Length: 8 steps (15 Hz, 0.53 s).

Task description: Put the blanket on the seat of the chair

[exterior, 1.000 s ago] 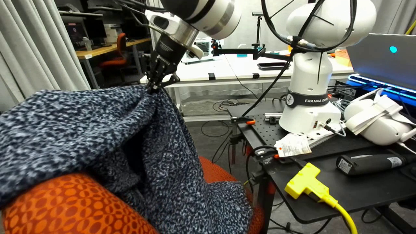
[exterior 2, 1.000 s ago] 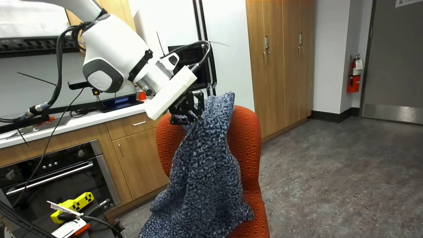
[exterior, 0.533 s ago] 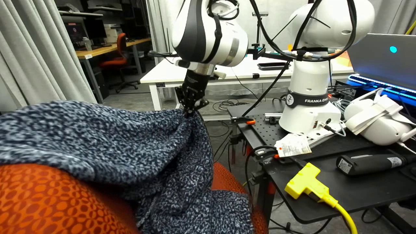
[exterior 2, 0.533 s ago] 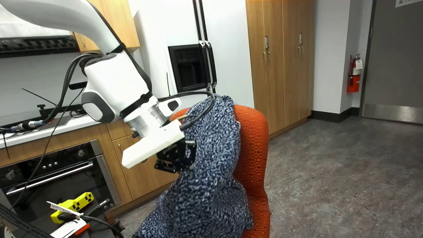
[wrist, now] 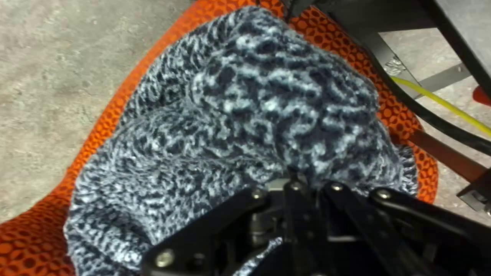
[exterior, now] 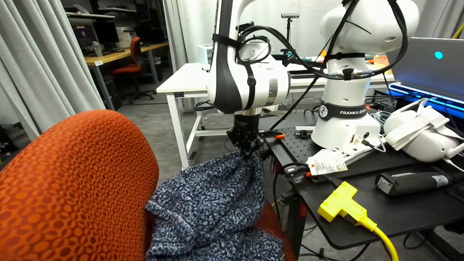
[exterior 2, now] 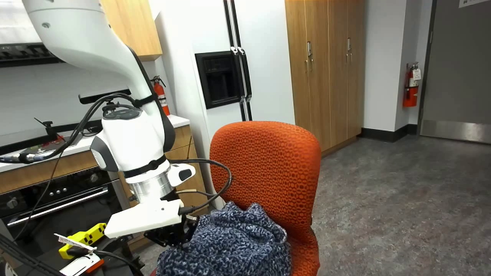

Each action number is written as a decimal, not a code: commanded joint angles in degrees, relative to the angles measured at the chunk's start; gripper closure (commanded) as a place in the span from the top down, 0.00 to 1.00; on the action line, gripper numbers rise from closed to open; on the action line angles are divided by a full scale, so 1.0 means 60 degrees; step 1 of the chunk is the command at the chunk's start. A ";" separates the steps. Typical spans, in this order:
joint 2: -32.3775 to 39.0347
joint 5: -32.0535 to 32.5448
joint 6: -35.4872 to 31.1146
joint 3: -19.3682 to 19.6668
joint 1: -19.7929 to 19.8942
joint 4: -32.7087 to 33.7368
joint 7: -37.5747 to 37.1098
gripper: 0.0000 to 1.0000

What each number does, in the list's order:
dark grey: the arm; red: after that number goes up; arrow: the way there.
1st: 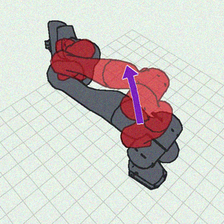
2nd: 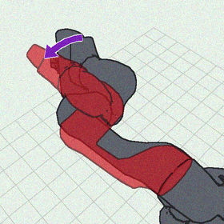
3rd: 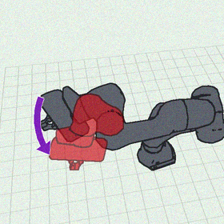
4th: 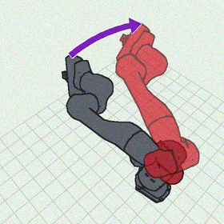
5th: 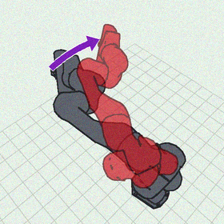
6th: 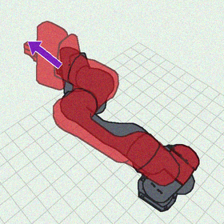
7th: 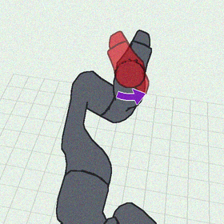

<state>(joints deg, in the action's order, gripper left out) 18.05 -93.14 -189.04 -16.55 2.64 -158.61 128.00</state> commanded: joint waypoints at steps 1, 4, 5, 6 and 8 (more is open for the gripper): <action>-0.0600 0.0570 0.1211 -0.0348 0.0227 0.0067 -0.0135 0.02; -0.2039 0.0350 0.2033 -0.0823 -0.0048 0.0059 -0.0401 0.02; -0.2349 0.0365 0.2250 -0.0928 -0.0055 0.0205 -0.0450 0.02; -0.2680 0.0414 0.2402 -0.1035 -0.0079 0.0319 -0.0608 0.02; -0.3357 0.0610 0.2499 -0.1273 -0.0209 0.0455 -0.1106 0.02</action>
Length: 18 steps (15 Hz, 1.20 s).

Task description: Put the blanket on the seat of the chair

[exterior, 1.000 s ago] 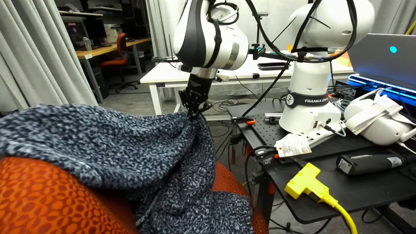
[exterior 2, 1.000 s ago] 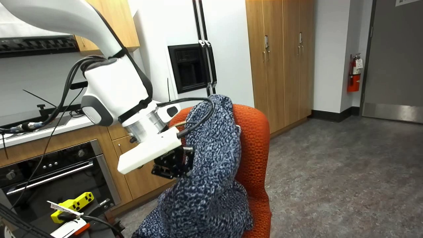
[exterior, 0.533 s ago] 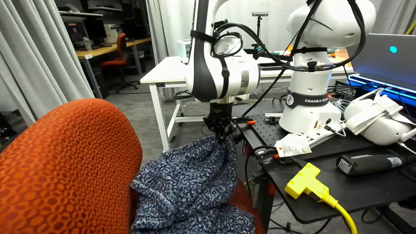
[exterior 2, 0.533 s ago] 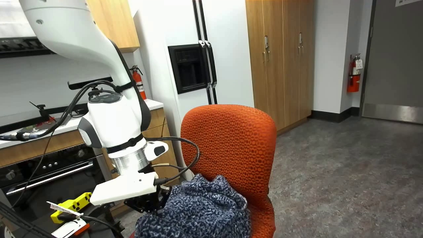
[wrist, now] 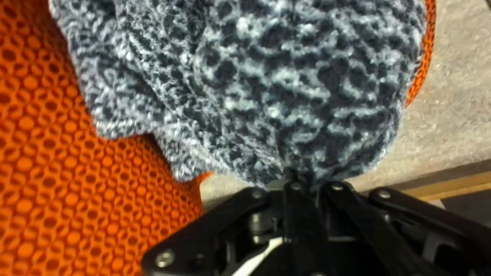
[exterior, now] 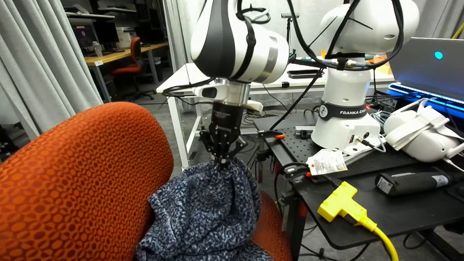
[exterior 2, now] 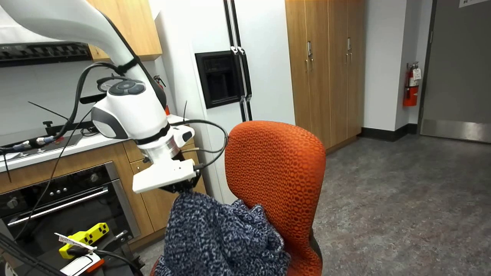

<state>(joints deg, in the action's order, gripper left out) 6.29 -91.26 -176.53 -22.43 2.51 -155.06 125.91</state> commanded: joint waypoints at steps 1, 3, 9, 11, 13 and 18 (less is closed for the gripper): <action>-0.1701 0.0477 0.0457 -0.0386 -0.0237 -0.0048 -0.1116 0.02; -0.2119 0.1270 0.0353 -0.0589 -0.0361 -0.0012 -0.2230 0.32; -0.3098 0.5353 0.1025 -0.0393 -0.0307 0.0148 -0.6003 0.75; -0.3413 0.6569 0.1742 -0.0170 -0.0119 0.0407 -0.6834 0.90; -0.3698 0.7165 0.2341 -0.0014 -0.0073 0.0725 -0.7376 1.00; -0.3437 0.6869 0.2030 0.0000 -0.0210 0.0792 -0.7115 1.00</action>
